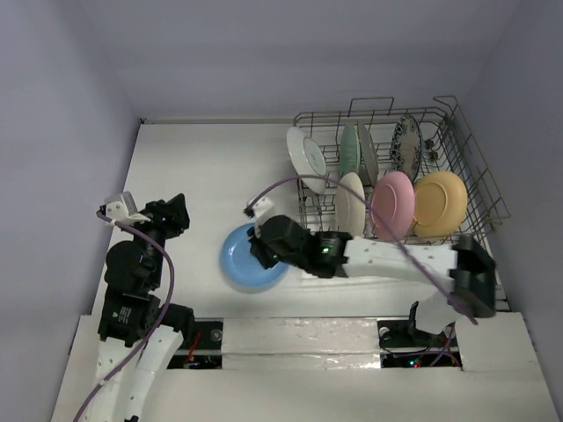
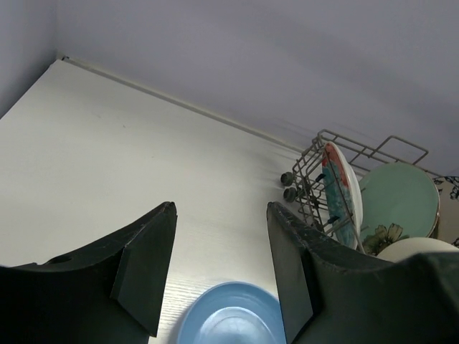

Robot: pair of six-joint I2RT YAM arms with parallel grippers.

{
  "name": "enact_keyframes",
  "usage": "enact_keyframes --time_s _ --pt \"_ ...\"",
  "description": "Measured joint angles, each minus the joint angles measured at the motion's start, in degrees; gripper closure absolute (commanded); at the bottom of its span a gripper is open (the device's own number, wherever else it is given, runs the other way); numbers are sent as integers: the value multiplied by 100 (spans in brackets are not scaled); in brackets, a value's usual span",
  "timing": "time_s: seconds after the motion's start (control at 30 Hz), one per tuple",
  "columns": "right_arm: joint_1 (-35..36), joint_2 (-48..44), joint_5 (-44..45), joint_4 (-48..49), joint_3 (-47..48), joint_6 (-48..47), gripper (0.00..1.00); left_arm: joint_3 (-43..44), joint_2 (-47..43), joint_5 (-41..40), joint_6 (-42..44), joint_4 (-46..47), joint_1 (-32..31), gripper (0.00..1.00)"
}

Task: Unload the plates from the dish rack

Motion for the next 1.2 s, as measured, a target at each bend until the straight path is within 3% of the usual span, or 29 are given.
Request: enact_keyframes --time_s 0.13,0.27,0.3,0.37,0.4,0.43,0.57,0.8,0.87,0.9,0.93,1.07,1.2 --pt "-560 -1733 411 33 -326 94 100 0 35 166 4 11 0 49" --pt "-2114 -3574 789 199 -852 236 100 0 42 393 11 103 0 49" --pt "-2474 -3936 837 186 -940 267 81 0 42 431 11 120 -2 49" --pt "-2999 -4387 763 127 -1069 343 59 0 46 487 11 136 -4 49" --pt "-3289 -4520 627 103 -1139 361 41 0 46 514 11 138 -4 49" --pt "-3600 -4581 474 59 -1215 391 33 0 48 531 11 138 -7 49" --pt "-4533 -4527 -297 -98 -1727 476 26 0 46 588 11 146 -9 49" --pt "-4747 -4009 -1499 -271 -2369 643 45 0 74 651 13 177 -9 49" --pt "-4750 -3945 -1775 -229 -2424 678 62 0 103 671 13 179 -9 49" --pt "-4756 -3915 -1884 -188 -2424 726 81 -2 116 682 13 181 -9 49" --pt "-4763 -3893 -1969 -142 -2424 772 87 -2 133 693 15 184 -9 49" --pt "-4736 -3958 -2321 24 -2426 1036 99 -2 166 739 13 203 -9 49" --pt "-4739 -4131 -2433 -74 -2406 1047 100 -2 184 782 13 219 -9 49"
